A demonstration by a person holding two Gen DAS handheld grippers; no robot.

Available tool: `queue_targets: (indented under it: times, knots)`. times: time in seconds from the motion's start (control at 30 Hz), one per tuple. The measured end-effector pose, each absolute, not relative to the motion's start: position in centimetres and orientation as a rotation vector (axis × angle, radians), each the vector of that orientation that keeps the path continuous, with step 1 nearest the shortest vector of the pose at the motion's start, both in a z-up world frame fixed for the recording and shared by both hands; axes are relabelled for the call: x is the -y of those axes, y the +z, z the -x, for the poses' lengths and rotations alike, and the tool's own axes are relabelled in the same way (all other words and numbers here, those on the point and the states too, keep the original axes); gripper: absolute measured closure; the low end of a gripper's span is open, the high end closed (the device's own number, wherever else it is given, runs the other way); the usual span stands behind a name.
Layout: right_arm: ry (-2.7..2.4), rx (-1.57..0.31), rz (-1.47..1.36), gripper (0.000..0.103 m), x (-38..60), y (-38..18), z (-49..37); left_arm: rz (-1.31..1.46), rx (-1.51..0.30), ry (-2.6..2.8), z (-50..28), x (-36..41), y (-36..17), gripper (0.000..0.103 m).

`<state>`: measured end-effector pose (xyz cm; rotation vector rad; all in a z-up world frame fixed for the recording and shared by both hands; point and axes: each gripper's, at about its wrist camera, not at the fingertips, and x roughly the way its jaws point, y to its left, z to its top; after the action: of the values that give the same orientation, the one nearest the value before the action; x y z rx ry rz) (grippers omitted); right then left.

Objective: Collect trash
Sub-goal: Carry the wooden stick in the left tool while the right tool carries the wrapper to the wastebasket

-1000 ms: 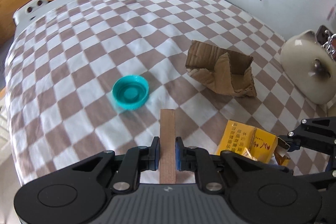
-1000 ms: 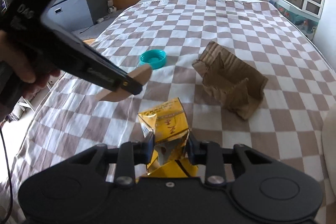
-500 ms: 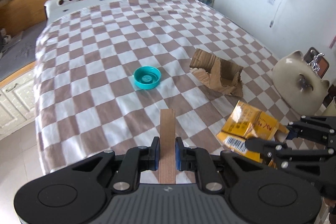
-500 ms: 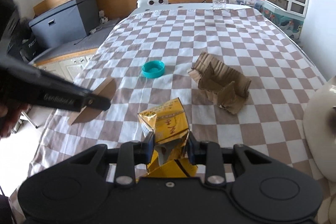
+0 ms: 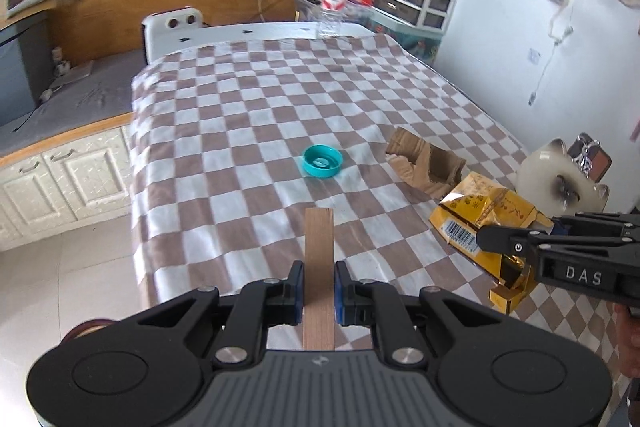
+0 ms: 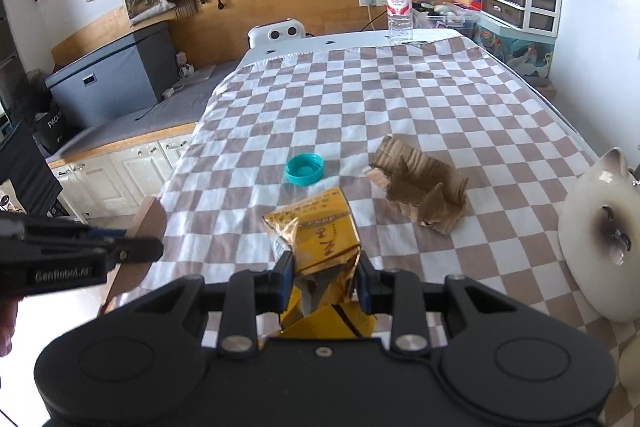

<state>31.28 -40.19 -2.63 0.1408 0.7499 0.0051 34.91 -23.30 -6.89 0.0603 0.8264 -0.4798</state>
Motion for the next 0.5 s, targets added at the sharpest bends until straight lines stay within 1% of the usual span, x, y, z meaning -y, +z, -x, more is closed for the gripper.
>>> queue_targets:
  times: [0.5]
  knots:
    - [0.016,-0.732,-0.092,0.071,31.1,-1.0,-31.2,0.043,-0.784,-0.404,-33.7,12.7,-5.9,0.087]
